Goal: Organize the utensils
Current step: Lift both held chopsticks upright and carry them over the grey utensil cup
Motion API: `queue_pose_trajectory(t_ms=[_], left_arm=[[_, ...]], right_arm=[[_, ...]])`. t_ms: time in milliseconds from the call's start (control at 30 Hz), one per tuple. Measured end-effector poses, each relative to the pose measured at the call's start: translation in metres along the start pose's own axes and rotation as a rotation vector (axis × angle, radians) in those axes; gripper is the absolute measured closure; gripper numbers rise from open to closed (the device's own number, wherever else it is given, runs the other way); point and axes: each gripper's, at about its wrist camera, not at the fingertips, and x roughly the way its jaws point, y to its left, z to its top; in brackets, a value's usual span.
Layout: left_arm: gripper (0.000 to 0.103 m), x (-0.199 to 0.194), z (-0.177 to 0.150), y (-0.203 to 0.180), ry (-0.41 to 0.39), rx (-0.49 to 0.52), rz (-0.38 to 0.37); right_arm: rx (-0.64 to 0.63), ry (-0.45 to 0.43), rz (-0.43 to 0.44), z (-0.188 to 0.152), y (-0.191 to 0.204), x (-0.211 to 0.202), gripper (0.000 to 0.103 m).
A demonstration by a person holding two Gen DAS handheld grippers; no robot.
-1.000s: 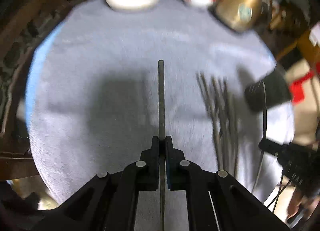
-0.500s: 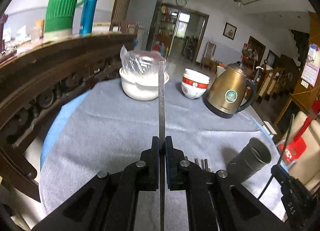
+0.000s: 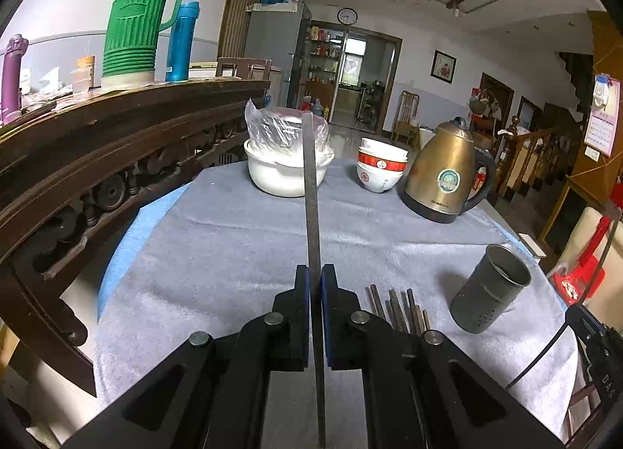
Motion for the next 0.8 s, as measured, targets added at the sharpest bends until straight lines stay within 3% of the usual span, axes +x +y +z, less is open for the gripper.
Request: queue_pose_trajectory(t_ms=[400, 800], left_arm=[[0.097, -0.039, -0.009, 0.010, 0.010, -0.036, -0.052], [0.097, -0.029, 0.019, -0.005, 0.041, -0.065, -0.063]], right_arm=[[0.049, 0.027, 0.011, -0.008, -0.005, -0.028, 0.096], [0.085, -0.021, 0.017, 0.010, -0.016, -0.038, 0.096]])
